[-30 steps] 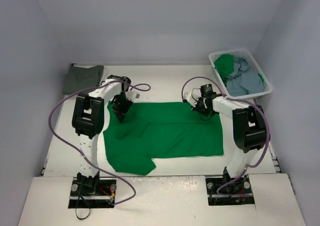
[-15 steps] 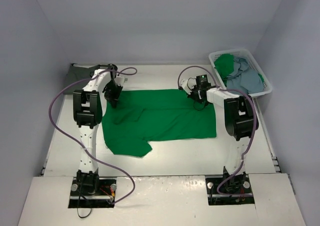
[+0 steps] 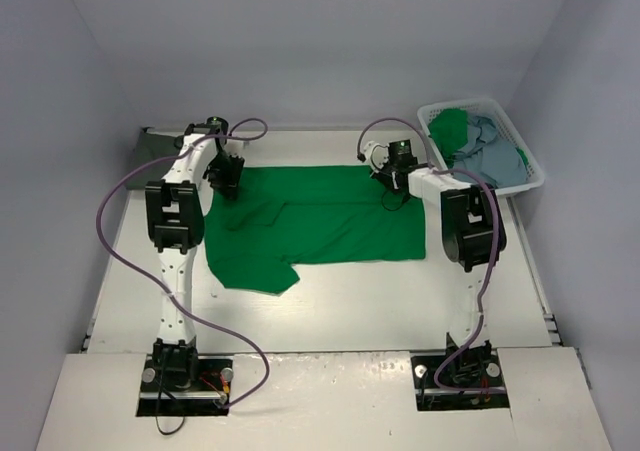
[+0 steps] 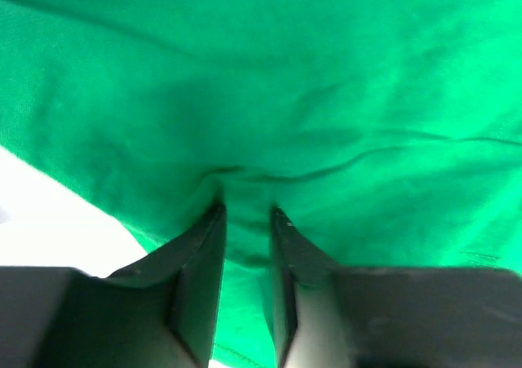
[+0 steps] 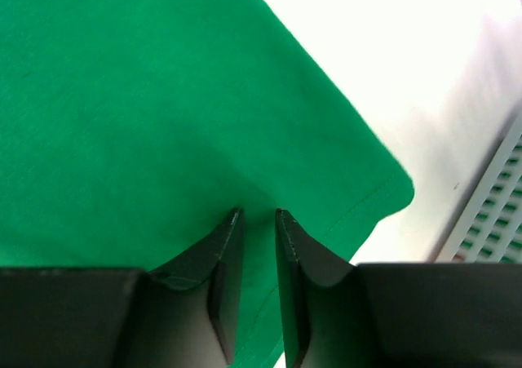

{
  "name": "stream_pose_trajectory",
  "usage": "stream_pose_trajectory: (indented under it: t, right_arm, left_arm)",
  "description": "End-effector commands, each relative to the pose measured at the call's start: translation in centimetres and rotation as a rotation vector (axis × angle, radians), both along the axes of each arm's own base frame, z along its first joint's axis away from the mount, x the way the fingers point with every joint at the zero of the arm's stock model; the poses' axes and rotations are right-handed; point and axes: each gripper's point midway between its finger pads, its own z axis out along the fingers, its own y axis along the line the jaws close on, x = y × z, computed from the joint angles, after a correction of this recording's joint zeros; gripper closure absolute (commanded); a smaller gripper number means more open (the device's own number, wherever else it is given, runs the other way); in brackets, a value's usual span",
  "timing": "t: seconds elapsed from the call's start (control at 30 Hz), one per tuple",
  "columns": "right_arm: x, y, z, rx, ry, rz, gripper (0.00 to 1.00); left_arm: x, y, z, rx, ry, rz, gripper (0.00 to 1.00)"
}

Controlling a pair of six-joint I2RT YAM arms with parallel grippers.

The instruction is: Fold and stack the t-shirts

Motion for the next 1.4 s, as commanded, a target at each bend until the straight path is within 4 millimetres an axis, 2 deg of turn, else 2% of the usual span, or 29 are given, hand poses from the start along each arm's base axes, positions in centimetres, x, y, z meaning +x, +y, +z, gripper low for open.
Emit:
stream_pose_trajectory:
  t: [0.0,0.03,0.07,0.1,0.13,0.17,0.2,0.23,0.3,0.33,0.37,0.4,0.43,0.47,0.5,0.53,0.57,0.6,0.63,0.67,0.7,0.73,0.77,0.8,0.83,0.97,1.03,1.2,1.37]
  right_arm:
    - [-1.5,-0.5,3.1,0.081,-0.014,-0.098,0.79]
    - [-1.5,-0.6,4.0,0.097,-0.033,-0.107,0.76]
    - [-1.4,-0.4,5.8,0.119,-0.067,-0.109,0.76]
    - [-1.4,-0.4,6.7,0.133,-0.083,-0.115,0.76]
    - [-1.5,-0.5,7.5,0.15,-0.098,-0.132,0.76]
    - [-1.6,-0.5,9.4,0.167,-0.132,-0.138,0.76]
    - [-1.9,-0.4,10.4,0.176,-0.144,-0.139,0.76]
    - [-2.5,-0.3,12.7,0.198,-0.174,-0.131,0.76]
    - [-3.8,-0.3,14.2,0.217,-0.183,-0.127,0.72]
    - [-5.1,-0.2,15.6,0.226,-0.179,-0.108,0.71]
    - [-5.9,-0.2,16.0,0.232,-0.17,-0.101,0.71]
    - [-7.1,0.0,15.7,0.237,-0.141,-0.086,0.71]
    - [-9.2,0.7,15.7,0.246,-0.087,-0.044,0.7]
    - [-10.3,0.8,15.5,0.224,-0.063,-0.015,0.71]
    - [-12.0,0.8,13.8,0.196,-0.01,-0.005,0.71]
    - [-13.9,0.7,13.6,0.172,0.016,0.015,0.71]
    - [-15.2,1.0,12.9,0.139,0.036,0.043,0.71]
    - [-17.5,0.6,10.4,0.089,0.096,0.071,0.71]
    - [-18.9,0.4,10.6,0.069,0.088,0.088,0.71]
    - [-20.2,0.5,10.0,0.033,0.102,0.115,0.71]
    - [-21.3,0.2,9.4,-0.003,0.112,0.144,0.71]
    - [-23.0,-0.5,8.5,-0.025,0.126,0.154,0.71]
    - [-23.7,-0.8,8.2,-0.04,0.13,0.161,0.71]
    - [-24.6,-1.1,7.7,-0.053,0.149,0.18,0.7]
    - [-25.5,-1.5,7.2,-0.061,0.156,0.186,0.69]
    - [-27.3,-2.6,6.0,-0.104,0.184,0.201,0.6]
    - [-27.7,-3.3,5.6,-0.137,0.188,0.201,0.6]
    - [-28.2,-3.4,5.2,-0.139,0.188,0.223,0.53]
    - [-28.1,-3.3,4.6,-0.159,0.206,0.253,0.48]
  left_arm:
    - [2.1,-0.4,9.0,-0.063,-0.27,0.014,0.75]
    - [2.1,-0.3,11.9,-0.063,-0.344,0.012,0.69]
    - [2.5,-0.2,13.2,-0.058,-0.398,0.01,0.67]
    - [2.3,0.0,13.6,-0.047,-0.413,0.003,0.66]
    - [2.1,0.5,15.7,-0.026,-0.464,0.01,0.65]
    - [1.8,0.6,16.7,-0.016,-0.487,0.002,0.65]
    - [1.3,0.7,17.2,-0.011,-0.492,-0.005,0.65]
    - [0.5,0.9,19.3,-0.006,-0.531,-0.008,0.65]
    - [-0.7,1.0,20.9,0.008,-0.561,-0.032,0.64]
    - [-2.1,1.3,22.4,0.016,-0.589,-0.041,0.64]
    - [-2.9,1.3,23.1,0.023,-0.604,-0.063,0.62]
    - [-3.8,1.2,23.6,0.019,-0.61,-0.081,0.62]
    - [-5.8,0.9,24.2,0.007,-0.613,-0.106,0.62]
    - [-7.3,0.1,24.2,-0.023,-0.6,-0.161,0.62]
    - [-8.5,-0.2,23.9,-0.029,-0.59,-0.186,0.62]
    - [-10.3,-0.4,25.0,-0.026,-0.622,-0.209,0.62]
    - [-12.0,-0.4,22.6,-0.01,-0.57,-0.248,0.62]
    - [-13.2,-0.8,21.9,0.0,-0.559,-0.278,0.62]
    - [-14.9,-0.9,22.4,0.016,-0.584,-0.303,0.62]
    - [-16.6,-0.5,19.6,0.051,-0.522,-0.344,0.62]
    - [-17.9,-1.1,18.7,0.067,-0.508,-0.387,0.62]
    - [-19.2,-1.1,19.1,0.094,-0.539,-0.408,0.62]
    - [-20.0,-1.1,18.5,0.12,-0.542,-0.436,0.62]
    - [-21.7,-1.0,17.4,0.151,-0.538,-0.466,0.62]
    - [-22.3,-1.0,17.1,0.167,-0.543,-0.492,0.62]
    - [-24.5,-0.7,15.9,0.191,-0.552,-0.517,0.62]
    - [-25.5,-0.7,15.4,0.182,-0.537,-0.529,0.62]
    - [-26.3,-0.4,14.3,0.197,-0.517,-0.507,0.62]
    - [-26.0,0.1,13.2,0.237,-0.514,-0.482,0.62]
